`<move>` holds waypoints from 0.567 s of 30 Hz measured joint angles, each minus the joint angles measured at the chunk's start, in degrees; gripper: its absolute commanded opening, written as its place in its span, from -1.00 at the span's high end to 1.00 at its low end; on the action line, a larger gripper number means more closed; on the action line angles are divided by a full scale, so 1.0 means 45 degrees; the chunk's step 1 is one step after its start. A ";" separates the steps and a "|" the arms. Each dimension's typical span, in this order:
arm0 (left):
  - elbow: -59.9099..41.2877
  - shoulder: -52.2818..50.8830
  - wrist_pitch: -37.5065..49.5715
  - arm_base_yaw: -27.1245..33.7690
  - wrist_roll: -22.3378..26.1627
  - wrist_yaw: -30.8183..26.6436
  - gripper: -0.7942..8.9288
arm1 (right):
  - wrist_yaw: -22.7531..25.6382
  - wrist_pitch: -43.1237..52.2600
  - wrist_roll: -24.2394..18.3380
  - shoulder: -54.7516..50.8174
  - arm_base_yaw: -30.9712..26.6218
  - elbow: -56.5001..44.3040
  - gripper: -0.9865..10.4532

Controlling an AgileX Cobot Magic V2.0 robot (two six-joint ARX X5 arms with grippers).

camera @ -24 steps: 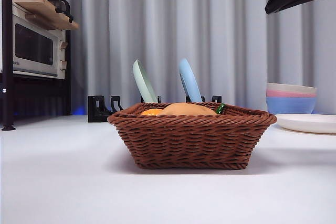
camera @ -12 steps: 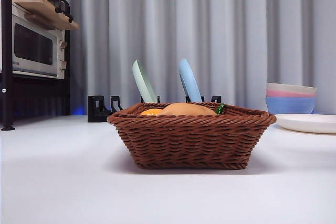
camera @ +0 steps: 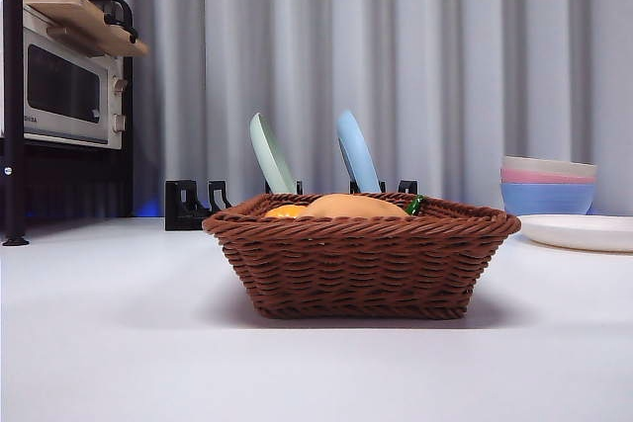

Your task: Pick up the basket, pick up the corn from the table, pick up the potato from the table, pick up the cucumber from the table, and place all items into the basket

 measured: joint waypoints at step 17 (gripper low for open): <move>0.0000 0.0000 0.0000 0.0000 0.0000 -0.0005 0.84 | 0.0005 -0.0753 0.1481 -0.2220 -0.0044 -0.1802 0.82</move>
